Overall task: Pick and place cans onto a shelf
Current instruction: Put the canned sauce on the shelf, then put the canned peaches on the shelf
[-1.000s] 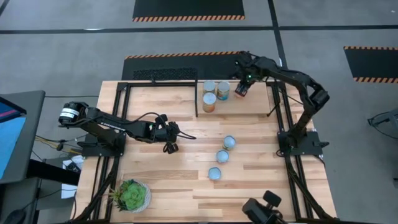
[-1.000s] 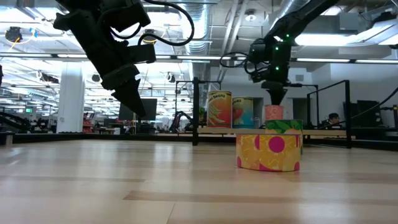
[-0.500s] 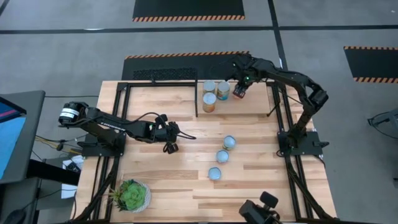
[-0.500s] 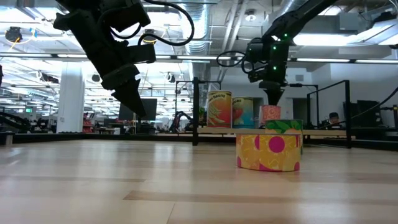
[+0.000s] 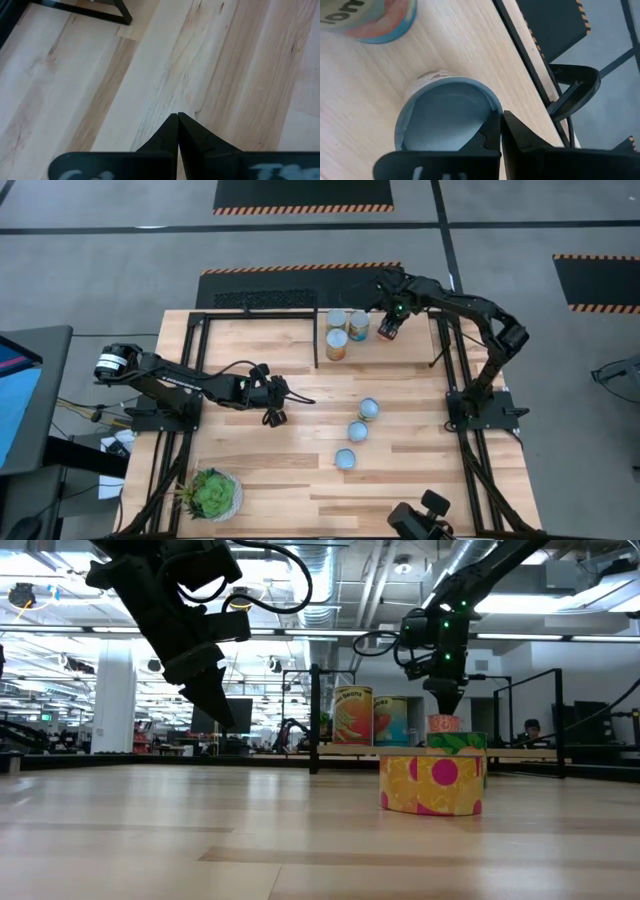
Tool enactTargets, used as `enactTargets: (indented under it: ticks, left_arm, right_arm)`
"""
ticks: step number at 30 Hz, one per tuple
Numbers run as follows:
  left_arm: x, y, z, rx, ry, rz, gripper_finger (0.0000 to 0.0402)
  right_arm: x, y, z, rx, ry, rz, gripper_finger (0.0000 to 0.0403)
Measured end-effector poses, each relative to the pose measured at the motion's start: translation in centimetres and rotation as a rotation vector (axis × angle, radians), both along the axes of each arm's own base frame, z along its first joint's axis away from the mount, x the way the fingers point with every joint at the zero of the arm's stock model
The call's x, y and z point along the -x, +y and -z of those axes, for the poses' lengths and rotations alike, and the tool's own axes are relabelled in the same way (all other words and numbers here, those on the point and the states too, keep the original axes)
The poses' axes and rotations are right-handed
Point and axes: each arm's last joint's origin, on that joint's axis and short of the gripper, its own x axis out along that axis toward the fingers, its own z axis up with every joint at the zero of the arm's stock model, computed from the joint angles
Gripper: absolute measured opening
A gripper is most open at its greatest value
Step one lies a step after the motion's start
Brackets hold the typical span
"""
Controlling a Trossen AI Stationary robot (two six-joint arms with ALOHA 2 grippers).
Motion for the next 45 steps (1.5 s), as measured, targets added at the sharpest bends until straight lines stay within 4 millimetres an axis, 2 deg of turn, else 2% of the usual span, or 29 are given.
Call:
enactTargets:
  ticks: [4, 14, 22, 36, 40, 45]
  left_arm:
    - [0.0, 0.0, 0.0, 0.0, 0.0, 0.0, 0.0]
    - [0.0, 0.0, 0.0, 0.0, 0.0, 0.0, 0.0]
    - [0.0, 0.0, 0.0, 0.0, 0.0, 0.0, 0.0]
    - [0.0, 0.0, 0.0, 0.0, 0.0, 0.0, 0.0]
    - [0.0, 0.0, 0.0, 0.0, -0.004, -0.001, 0.0]
    - [-0.1, 0.0, -0.1, -0.001, -0.014, -0.002, 0.0]
  right_arm:
    - [0.0, 0.0, 0.1, 0.005, -0.001, 0.004, 0.0019]
    - [-0.5, 0.0, 0.1, 0.027, -0.032, -0.013, 0.0065]
    - [-0.4, 0.0, 0.0, 0.024, -0.021, -0.028, 0.0068]
    - [-1.3, 0.8, -2.1, 0.004, 0.0, -0.066, 0.0069]
    - [-1.5, 2.2, -2.9, -0.03, 0.016, -0.059, 0.0069]
    - [-1.4, 6.0, -4.6, -0.111, 0.049, -0.05, 0.0069]
